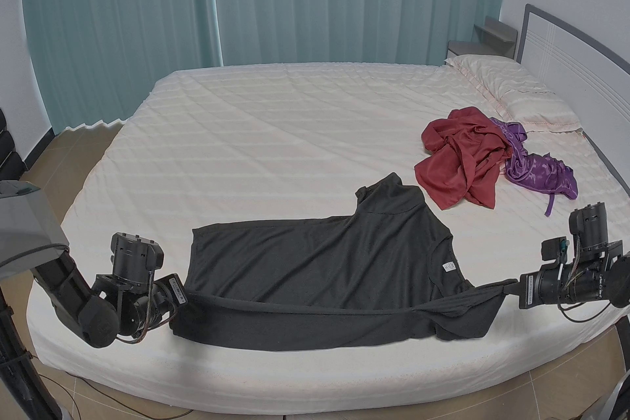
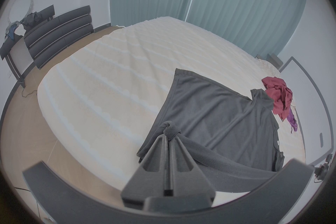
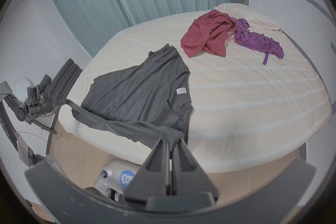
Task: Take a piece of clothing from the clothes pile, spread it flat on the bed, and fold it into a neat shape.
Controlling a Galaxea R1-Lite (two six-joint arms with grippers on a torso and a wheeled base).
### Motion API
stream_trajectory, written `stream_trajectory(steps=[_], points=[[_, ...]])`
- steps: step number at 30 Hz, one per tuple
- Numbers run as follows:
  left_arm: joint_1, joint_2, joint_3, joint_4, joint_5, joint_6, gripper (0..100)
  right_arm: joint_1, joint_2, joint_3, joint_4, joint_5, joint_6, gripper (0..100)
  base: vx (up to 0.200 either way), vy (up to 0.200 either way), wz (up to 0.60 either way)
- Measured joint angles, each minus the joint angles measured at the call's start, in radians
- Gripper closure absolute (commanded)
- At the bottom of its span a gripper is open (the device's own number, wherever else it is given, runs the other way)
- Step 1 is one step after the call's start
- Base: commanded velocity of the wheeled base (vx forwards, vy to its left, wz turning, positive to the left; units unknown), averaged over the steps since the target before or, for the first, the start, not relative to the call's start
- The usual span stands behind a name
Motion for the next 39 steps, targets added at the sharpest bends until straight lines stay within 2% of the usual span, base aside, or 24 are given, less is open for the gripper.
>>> stream_trajectory(steps=[14, 22, 28, 34, 35, 39], points=[[0.030, 0.161, -0.166, 0.001, 0.028, 0.001, 100, 0.008, 0.195, -0.160, -0.007, -0.006, 0.006, 100, 0.000, 0.000, 0.00], [0.036, 0.240, -0.262, 0.038, 0.033, 0.000, 100, 0.036, 0.304, -0.248, -0.012, -0.007, 0.094, 100, 0.000, 0.000, 0.00], [0.040, 0.285, -0.341, 0.096, 0.034, -0.002, 100, 0.051, 0.366, -0.299, -0.012, -0.012, 0.130, 100, 0.000, 0.000, 0.00], [0.046, 0.322, -0.388, 0.130, 0.043, -0.003, 100, 0.054, 0.411, -0.338, -0.013, -0.045, 0.149, 100, 0.000, 0.000, 0.00], [0.047, 0.325, -0.392, 0.132, 0.043, -0.003, 0, 0.055, 0.416, -0.341, -0.013, -0.046, 0.150, 0, 0.000, 0.000, 0.00], [0.048, 0.337, -0.407, 0.135, 0.043, -0.007, 0, 0.056, 0.437, -0.354, -0.013, -0.047, 0.170, 0, 0.000, 0.000, 0.00]])
